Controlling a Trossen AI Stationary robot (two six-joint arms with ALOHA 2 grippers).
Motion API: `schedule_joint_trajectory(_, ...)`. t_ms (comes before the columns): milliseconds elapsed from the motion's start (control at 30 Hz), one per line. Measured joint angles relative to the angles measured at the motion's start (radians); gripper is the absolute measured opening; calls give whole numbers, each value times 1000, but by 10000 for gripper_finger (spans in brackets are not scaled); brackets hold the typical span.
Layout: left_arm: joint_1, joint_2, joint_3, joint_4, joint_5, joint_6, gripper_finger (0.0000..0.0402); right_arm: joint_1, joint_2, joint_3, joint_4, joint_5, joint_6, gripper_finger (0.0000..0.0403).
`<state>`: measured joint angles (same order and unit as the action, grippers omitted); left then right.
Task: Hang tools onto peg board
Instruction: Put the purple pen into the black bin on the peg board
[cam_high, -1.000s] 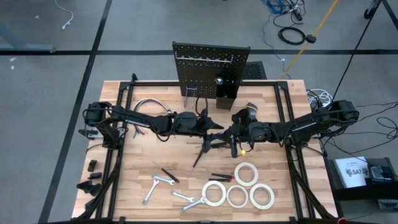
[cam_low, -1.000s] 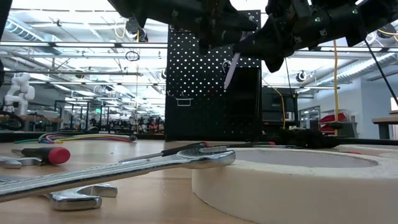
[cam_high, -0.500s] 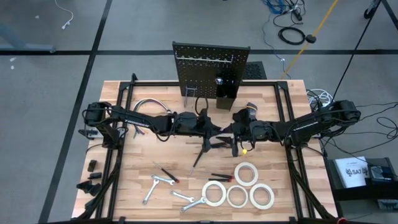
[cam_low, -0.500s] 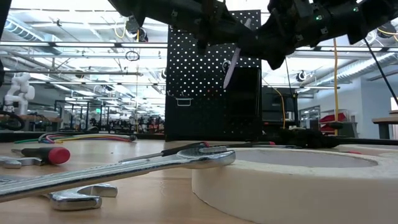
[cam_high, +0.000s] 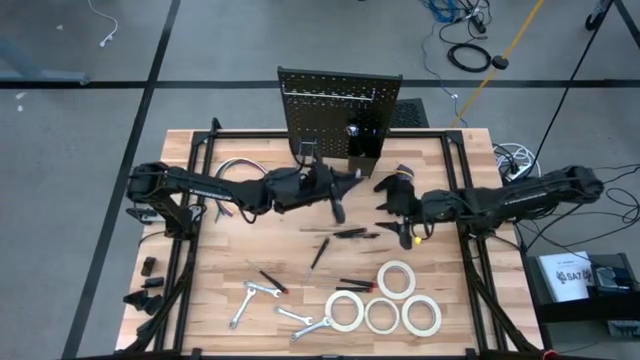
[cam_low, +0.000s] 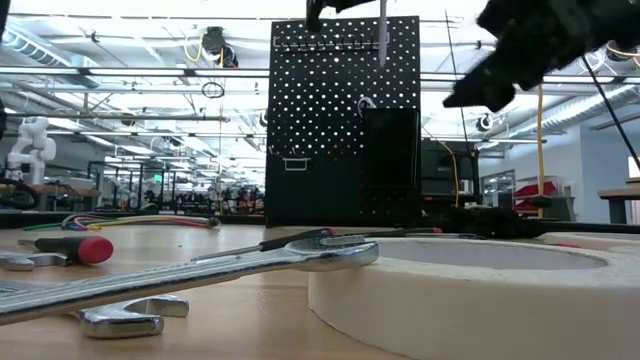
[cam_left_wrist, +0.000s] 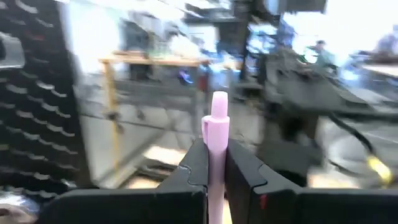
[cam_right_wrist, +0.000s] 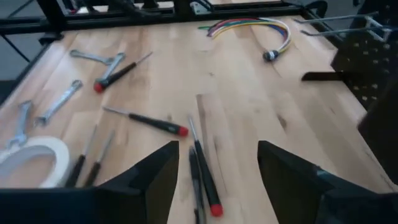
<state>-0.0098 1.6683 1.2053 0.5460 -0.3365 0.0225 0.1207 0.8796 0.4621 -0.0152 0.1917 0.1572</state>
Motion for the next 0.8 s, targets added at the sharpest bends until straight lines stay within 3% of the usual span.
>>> schedule_joint_trajectory(67, 22, 34, 6, 69, -46, 18, 18, 0, -44, -50, 30, 41, -3, 210)
schedule_joint_trajectory(233, 96, 110, 43, 208, -49, 41, 18, -2, -171, -167, 82, 146, 29, 206)
schedule_joint_trajectory(367, 142, 179, 79, 293, -45, 102, 17, -2, -242, -205, 108, 160, 41, 206)
schedule_joint_trajectory(800, 195, 242, 130, 260, -59, 131, 17, -2, -276, -210, 108, 147, 54, 206)
